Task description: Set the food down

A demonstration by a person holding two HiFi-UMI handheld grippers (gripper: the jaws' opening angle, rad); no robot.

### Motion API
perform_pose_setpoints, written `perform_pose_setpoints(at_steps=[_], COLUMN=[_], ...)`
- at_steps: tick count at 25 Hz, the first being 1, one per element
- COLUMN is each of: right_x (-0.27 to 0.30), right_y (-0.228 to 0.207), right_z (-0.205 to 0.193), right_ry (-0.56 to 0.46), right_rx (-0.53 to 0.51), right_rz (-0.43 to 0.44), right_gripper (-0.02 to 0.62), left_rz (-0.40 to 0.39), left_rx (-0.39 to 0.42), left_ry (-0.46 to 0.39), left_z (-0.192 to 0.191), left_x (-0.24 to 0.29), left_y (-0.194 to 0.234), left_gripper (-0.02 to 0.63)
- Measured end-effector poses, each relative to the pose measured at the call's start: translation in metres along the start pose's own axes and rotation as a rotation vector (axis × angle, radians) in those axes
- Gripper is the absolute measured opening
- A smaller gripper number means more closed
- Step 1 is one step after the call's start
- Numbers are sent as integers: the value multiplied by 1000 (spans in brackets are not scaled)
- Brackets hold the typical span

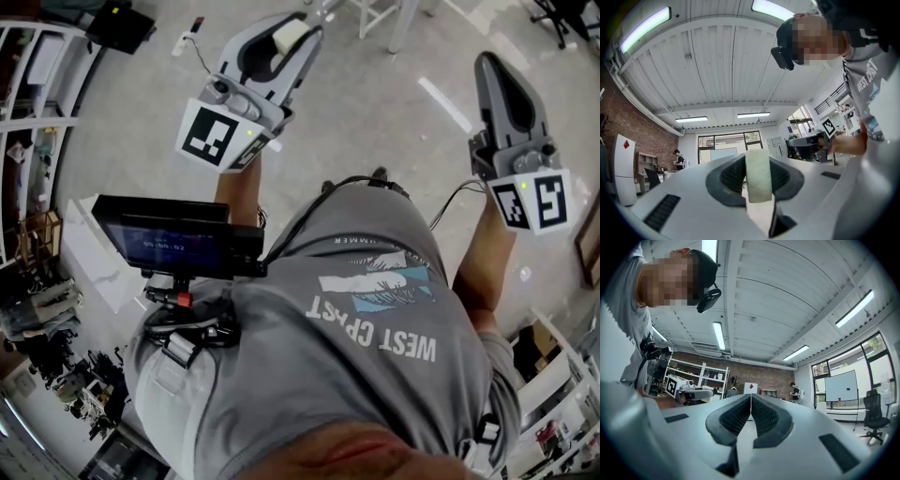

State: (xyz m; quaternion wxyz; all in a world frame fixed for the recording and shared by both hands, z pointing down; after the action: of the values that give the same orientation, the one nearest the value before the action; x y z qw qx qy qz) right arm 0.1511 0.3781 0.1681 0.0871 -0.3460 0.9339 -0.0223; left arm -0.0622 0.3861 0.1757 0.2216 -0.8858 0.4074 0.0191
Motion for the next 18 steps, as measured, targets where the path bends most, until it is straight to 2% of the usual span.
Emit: perform_pose_setpoints(at_steps=[4,7,9,18], right_x=[-12,-4,5,18], right_y=[-69,-99,-108,-125], right_z=[-7,-3,-3,-7], right_ry=[2,5,9,13], right_rx=[8,13,17,39], right_rz=[29,56,70,52], right_gripper=[9,9,9,9], left_rz=[15,44,58,25], left_rx=[17,22,24,21], left_ry=[16,21,24,38], left_z=[-25,-30,-33,-45], left_x=[63,93,101,119], left_y=[-21,-19,-11,-1], left_gripper=[100,100,100,100])
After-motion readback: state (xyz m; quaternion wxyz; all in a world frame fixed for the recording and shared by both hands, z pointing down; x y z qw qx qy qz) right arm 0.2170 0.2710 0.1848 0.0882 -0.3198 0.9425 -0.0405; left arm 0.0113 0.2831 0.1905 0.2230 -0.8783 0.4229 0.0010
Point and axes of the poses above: the fingertips, and each gripper's own axes: x forward along the fingers, y to its left, z out of its top, the point moved 2 cm from there along -x, backward along the fingers, and after that the axes turned 11 degrees about x, right-handed, at the moved point
